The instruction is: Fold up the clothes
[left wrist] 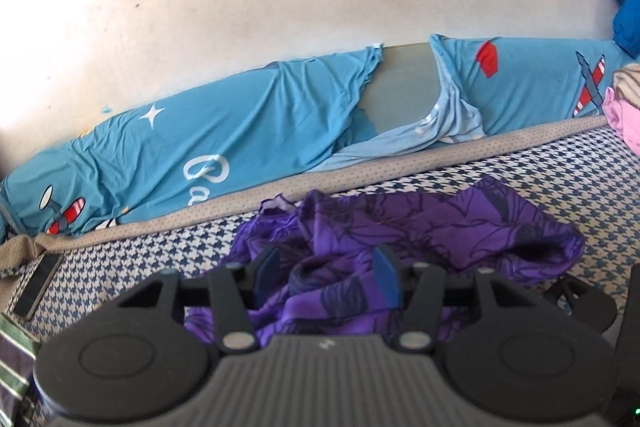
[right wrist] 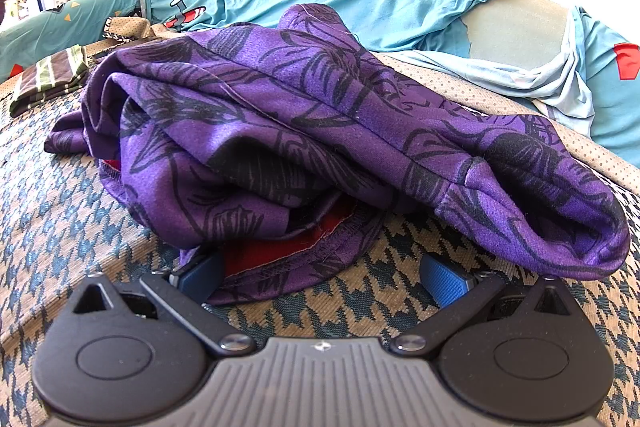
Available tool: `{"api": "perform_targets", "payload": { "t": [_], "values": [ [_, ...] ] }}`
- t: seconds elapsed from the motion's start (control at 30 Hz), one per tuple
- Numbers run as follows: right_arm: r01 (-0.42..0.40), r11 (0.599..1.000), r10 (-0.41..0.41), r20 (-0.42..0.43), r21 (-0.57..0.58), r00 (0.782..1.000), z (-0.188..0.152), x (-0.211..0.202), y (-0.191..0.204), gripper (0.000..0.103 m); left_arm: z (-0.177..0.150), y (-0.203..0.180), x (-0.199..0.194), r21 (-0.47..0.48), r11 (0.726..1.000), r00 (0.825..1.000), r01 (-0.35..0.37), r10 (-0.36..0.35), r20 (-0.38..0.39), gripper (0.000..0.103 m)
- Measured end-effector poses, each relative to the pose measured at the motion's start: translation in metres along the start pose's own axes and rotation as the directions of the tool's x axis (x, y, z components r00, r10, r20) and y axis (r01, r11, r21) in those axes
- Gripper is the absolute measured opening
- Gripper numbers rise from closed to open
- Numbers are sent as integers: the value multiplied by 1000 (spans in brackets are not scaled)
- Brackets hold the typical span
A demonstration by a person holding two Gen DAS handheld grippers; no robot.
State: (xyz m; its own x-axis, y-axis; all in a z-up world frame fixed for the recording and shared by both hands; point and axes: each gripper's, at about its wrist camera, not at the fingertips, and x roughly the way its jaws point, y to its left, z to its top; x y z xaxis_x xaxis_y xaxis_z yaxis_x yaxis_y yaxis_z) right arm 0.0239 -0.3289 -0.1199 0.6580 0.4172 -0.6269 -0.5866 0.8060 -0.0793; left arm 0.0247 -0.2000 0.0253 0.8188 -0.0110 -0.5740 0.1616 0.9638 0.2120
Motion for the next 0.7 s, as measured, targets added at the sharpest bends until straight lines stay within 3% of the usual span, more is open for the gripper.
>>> {"api": "perform_targets", "payload": {
  "t": [0.13,0.2,0.3,0.33,0.4,0.6,0.7],
  "values": [
    [0,1000,0,0,0,1000,0,0,0,103,1,-22,13,52,998,998,42,-40,-39,58],
    [0,1000,0,0,0,1000,0,0,0,103,-1,-33,21,81,996,998,43,-39,-51,70],
    [0,1000,0,0,0,1000,0,0,0,103,-4,-46,32,128,992,998,20,-12,-59,69],
    [0,1000,0,0,0,1000,0,0,0,103,-4,-48,36,136,991,998,13,-4,-67,64],
    [0,1000,0,0,0,1000,0,0,0,103,-4,-50,43,130,991,996,7,5,-87,36],
    [-1,1000,1,0,0,1000,0,0,0,103,-1,-41,52,104,995,995,-14,24,-98,12],
    [-1,1000,1,0,0,1000,0,0,0,103,3,-36,55,83,996,994,-29,37,-104,12]
  ]
}}
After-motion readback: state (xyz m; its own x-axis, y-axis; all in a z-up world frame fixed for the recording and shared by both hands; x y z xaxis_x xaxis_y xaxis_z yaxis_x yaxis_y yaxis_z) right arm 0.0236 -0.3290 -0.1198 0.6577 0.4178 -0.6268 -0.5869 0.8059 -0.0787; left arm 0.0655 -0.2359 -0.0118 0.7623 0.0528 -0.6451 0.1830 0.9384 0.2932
